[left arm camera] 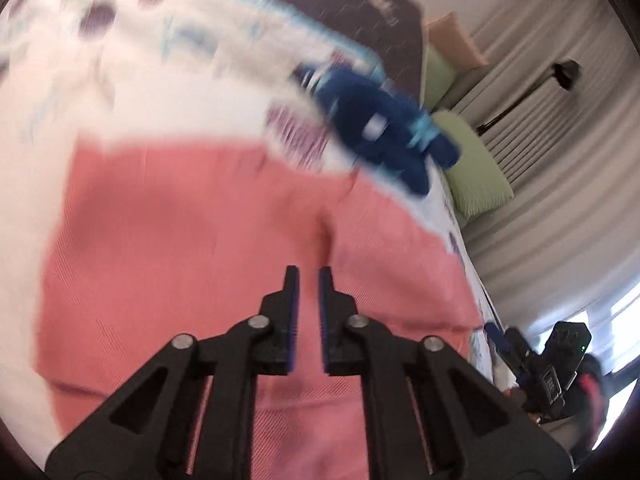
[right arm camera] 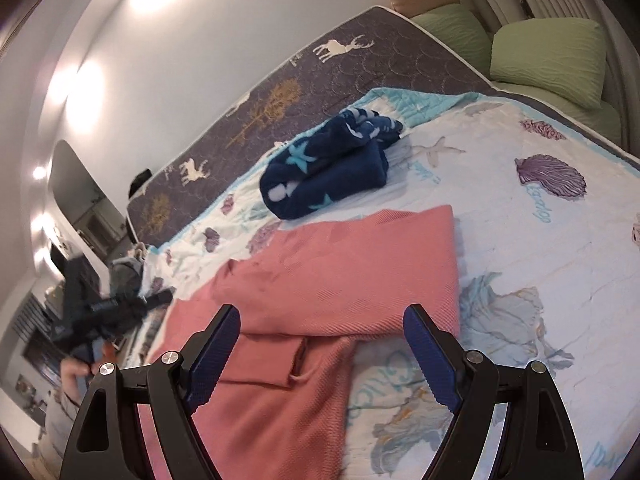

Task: Fold small clothes

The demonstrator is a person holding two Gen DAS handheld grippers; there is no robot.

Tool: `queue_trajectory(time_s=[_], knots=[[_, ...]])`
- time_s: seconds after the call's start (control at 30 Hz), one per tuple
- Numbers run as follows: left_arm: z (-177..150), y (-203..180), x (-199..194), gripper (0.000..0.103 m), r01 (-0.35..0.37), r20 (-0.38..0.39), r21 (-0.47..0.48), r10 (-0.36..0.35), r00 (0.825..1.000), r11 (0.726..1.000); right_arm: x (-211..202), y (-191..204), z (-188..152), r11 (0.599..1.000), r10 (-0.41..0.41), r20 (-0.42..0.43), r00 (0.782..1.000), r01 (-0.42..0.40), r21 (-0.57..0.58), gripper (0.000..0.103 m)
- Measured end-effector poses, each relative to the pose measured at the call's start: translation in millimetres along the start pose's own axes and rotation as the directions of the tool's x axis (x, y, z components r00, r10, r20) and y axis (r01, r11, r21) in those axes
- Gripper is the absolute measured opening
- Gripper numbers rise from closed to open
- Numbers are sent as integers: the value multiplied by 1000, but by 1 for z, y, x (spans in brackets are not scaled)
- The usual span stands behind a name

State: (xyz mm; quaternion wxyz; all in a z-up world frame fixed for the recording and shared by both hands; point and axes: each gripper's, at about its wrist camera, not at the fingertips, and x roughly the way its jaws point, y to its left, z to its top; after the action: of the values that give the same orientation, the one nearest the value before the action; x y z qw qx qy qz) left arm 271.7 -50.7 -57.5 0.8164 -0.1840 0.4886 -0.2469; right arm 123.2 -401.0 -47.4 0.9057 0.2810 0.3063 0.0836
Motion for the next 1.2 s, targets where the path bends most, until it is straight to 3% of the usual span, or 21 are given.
queue_trajectory(time_s=[0.07, 0.1, 0.17, 0.33, 0.4, 0.43, 0.5, 0.6, 0.67, 0.77, 0.83, 0.9, 0.93, 1.03, 1.1, 1.2], knots=[[-13, 11, 10, 33, 8, -44, -33, -9, 999, 999, 1, 0, 0, 1000, -12, -3, 1000, 12, -8, 86], [-14, 10, 15, 34, 13, -46, -33, -14, 999, 999, 1, -1, 0, 1000, -16, -2, 1000, 16, -9, 86], [-13, 0, 18, 46, 28, -31, 5, -28, 999, 1000, 2, -3, 0, 1000, -18, -1, 1000, 18, 0, 86], [-5, -29, 31, 48, 101, -70, 82, -95, 993, 991, 3, -9, -1, 1000, -21, -4, 1000, 21, 21, 86], [-6, -44, 40, 38, 91, -84, 126, -81, 993, 988, 4, -9, -1, 999, -26, -7, 1000, 26, 21, 86], [-6, -49, 43, 1, 79, -80, 146, -68, 995, 986, 5, -9, -1, 999, -30, -8, 1000, 30, 22, 86], [-7, -54, 37, 3, 77, -73, 120, -69, 995, 990, 5, -11, -1, 999, -36, -8, 999, 36, 29, 86], [-9, -63, -18, 4, 189, 23, 113, -192, 981, 976, -2, -15, 0, 997, -56, 17, 998, 55, 49, 86], [-8, -70, -58, 4, 130, 107, 199, -153, 982, 971, -8, -19, 2, 995, -74, 37, 997, 71, 64, 86], [-8, -57, -85, 4, 36, 164, 240, -77, 983, 970, -8, -23, 3, 993, -88, 23, 996, 86, 78, 86], [-12, -34, -85, 4, 2, 142, 220, -34, 989, 975, -4, -22, 1, 993, -95, 2, 996, 94, 65, 86], [-18, -13, -72, 4, 35, 62, 169, -46, 997, 985, 3, -18, -2, 994, -102, -27, 994, 103, 46, 86], [-22, -3, -65, 10, 45, 26, 137, -49, 998, 990, 6, -17, -4, 994, -98, -44, 994, 100, 38, 86], [-35, 18, -45, 49, -3, -38, 76, 6, 999, 997, 11, -12, -6, 996, -90, -71, 993, 91, 16, 86], [-37, 31, -41, 54, -21, -30, 36, 22, 999, 999, 14, -10, -8, 996, -87, -85, 993, 88, 4, 86], [-29, 43, -40, 59, 30, -29, -31, -30, 999, 999, 21, -13, -10, 996, -90, -115, 989, 91, 7, 86]])
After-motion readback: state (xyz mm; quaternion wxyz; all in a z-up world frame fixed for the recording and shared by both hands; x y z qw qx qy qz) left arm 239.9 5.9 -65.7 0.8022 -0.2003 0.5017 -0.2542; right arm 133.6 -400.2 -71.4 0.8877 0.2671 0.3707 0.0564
